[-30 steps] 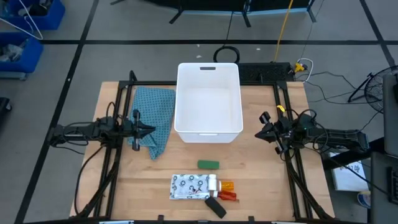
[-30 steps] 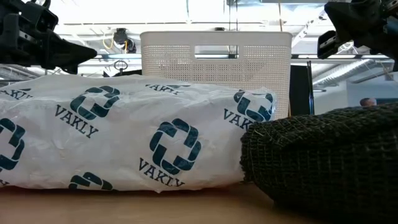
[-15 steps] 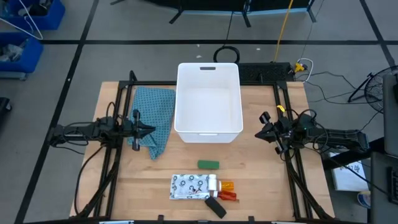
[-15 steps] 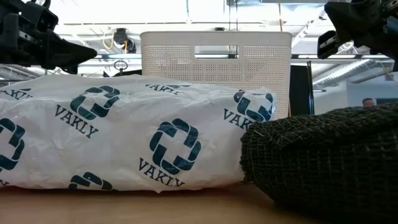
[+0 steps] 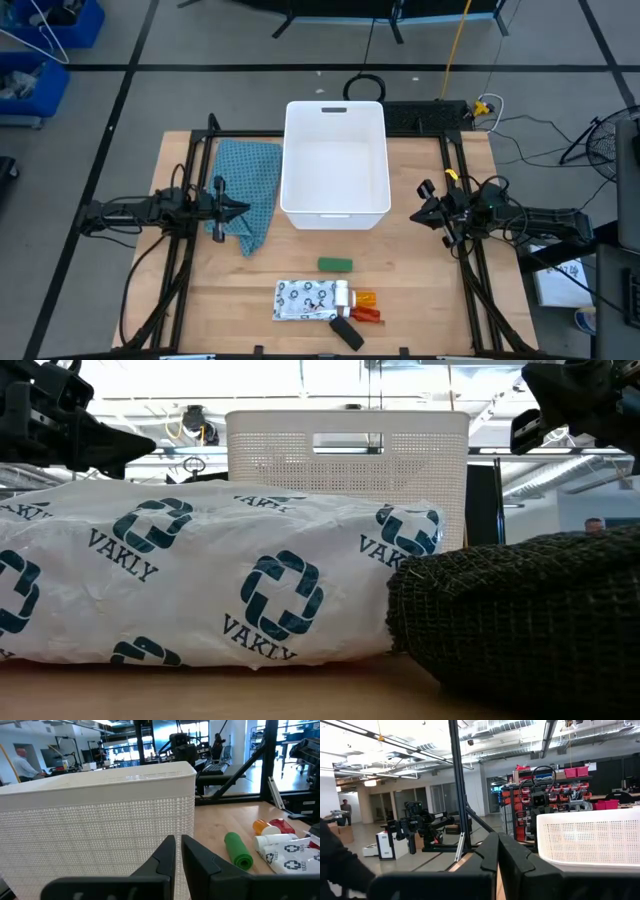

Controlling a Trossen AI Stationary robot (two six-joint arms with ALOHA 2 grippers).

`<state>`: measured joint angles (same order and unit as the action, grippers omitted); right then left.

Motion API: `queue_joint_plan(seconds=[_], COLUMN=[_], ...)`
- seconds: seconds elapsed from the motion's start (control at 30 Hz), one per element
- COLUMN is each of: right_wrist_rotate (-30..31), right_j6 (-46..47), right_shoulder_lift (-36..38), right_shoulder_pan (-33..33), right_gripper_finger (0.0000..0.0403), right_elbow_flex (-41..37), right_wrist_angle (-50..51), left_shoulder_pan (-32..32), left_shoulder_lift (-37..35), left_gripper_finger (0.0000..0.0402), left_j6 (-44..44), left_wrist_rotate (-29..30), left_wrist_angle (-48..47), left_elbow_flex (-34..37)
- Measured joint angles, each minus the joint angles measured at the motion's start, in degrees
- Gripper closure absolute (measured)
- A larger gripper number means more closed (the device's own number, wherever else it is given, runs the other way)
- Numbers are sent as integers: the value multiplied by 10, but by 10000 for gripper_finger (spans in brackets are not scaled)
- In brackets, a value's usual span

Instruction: Pick & place medical supplies in basket/bin

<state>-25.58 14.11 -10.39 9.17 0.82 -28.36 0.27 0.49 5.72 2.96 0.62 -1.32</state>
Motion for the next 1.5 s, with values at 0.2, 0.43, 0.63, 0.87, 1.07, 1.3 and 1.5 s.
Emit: queue_joint_plan(seconds=[0.2,0.43,0.63,0.87,1.07,1.3,1.5], right_wrist_rotate=[0,0,0,0,0,0,-1], right_j6=[-19,-43,-43,-43,-45,-71,-69], right_shoulder_lift=[0,0,0,0,0,0,0], right_shoulder_pan=[0,0,0,0,0,0,0], right_gripper_finger=[403,403,403,403,403,403,403], right_elbow_flex=[0,0,0,0,0,0,0], right_wrist_angle=[0,0,-1,-1,-2,-14,-14], left_shoulder_pan=[0,0,0,0,0,0,0], left_shoulder_lift=[0,0,0,0,0,0,0], left_gripper_finger=[366,366,366,366,366,366,367], left_j6=[0,0,-82,-168,-219,-224,-198], left_wrist_rotate=[0,0,-1,-1,1,-35,-44], left_wrist_angle=[0,0,0,0,28,40,43], left_elbow_flex=[0,0,0,0,0,0,0])
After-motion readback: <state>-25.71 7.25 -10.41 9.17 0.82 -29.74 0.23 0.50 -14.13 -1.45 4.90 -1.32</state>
